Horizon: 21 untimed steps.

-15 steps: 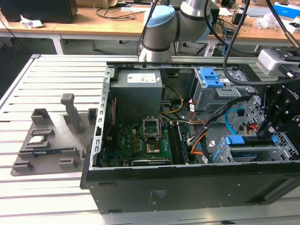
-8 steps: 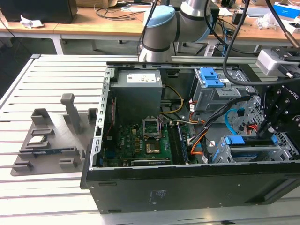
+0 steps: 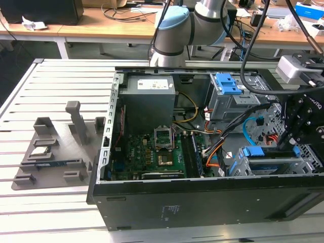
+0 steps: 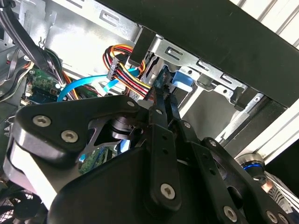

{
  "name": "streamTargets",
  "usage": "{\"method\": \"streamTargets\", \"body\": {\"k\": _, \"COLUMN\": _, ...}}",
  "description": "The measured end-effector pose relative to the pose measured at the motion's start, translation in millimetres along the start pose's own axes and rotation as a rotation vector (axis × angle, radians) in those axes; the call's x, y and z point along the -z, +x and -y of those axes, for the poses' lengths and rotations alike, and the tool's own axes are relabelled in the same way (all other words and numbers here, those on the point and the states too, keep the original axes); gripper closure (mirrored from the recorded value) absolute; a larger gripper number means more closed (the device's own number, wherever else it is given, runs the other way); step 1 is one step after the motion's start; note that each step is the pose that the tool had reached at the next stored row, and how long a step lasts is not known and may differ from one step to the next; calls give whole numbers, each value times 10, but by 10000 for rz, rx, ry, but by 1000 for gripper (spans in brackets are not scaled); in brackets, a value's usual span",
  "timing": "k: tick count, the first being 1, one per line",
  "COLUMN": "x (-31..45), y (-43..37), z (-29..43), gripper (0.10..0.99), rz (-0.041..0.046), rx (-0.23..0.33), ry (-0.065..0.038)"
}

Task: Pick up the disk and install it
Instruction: 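Insert the first disk wire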

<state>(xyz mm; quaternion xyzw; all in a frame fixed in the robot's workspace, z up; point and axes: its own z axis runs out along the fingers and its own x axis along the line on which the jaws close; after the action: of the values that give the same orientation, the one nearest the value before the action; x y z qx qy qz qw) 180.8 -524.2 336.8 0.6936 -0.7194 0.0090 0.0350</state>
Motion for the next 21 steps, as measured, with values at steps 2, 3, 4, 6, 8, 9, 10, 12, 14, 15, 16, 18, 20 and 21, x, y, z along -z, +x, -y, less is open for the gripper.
{"method": "streamTargets", "body": {"k": 2, "x": -24, "y": 0, "z": 1, "gripper": 918, "rz": -12, "rx": 0, "ry": 0}}
{"method": "streamTargets", "body": {"k": 3, "x": -33, "y": -1, "z": 1, "gripper": 918, "rz": -11, "rx": 0, "ry": -1}}
{"method": "streamTargets", "body": {"k": 4, "x": -38, "y": -1, "z": 1, "gripper": 918, "rz": -8, "rx": 0, "ry": -1}}
{"method": "streamTargets", "body": {"k": 6, "x": -41, "y": -1, "z": 1, "gripper": 918, "rz": -1, "rx": 0, "ry": -1}}
{"method": "streamTargets", "body": {"k": 8, "x": -44, "y": -1, "z": 2, "gripper": 843, "rz": 6, "rx": 1, "ry": -2}}
{"method": "streamTargets", "body": {"k": 9, "x": -39, "y": 0, "z": 2, "gripper": 843, "rz": 1, "rx": 0, "ry": -1}}
{"method": "streamTargets", "body": {"k": 10, "x": -18, "y": 2, "z": 1, "gripper": 843, "rz": 0, "rx": 0, "ry": -1}}
{"method": "streamTargets", "body": {"k": 12, "x": 84, "y": 8, "z": -3, "gripper": 843, "rz": -1, "rx": 0, "ry": -1}}
{"method": "streamTargets", "body": {"k": 14, "x": 207, "y": 9, "z": -8, "gripper": 843, "rz": -4, "rx": 0, "ry": -1}}
{"method": "streamTargets", "body": {"k": 15, "x": 266, "y": 5, "z": -11, "gripper": 855, "rz": -12, "rx": -1, "ry": -1}}
{"method": "streamTargets", "body": {"k": 16, "x": 300, "y": 4, "z": -12, "gripper": 855, "rz": -12, "rx": -1, "ry": -1}}
{"method": "streamTargets", "body": {"k": 18, "x": 423, "y": 7, "z": -16, "gripper": 980, "rz": -13, "rx": 0, "ry": -1}}
{"method": "streamTargets", "body": {"k": 20, "x": 470, "y": 10, "z": -19, "gripper": 980, "rz": -13, "rx": 0, "ry": -1}}
{"method": "streamTargets", "body": {"k": 21, "x": 469, "y": 10, "z": -19, "gripper": 980, "rz": -11, "rx": 0, "ry": -1}}
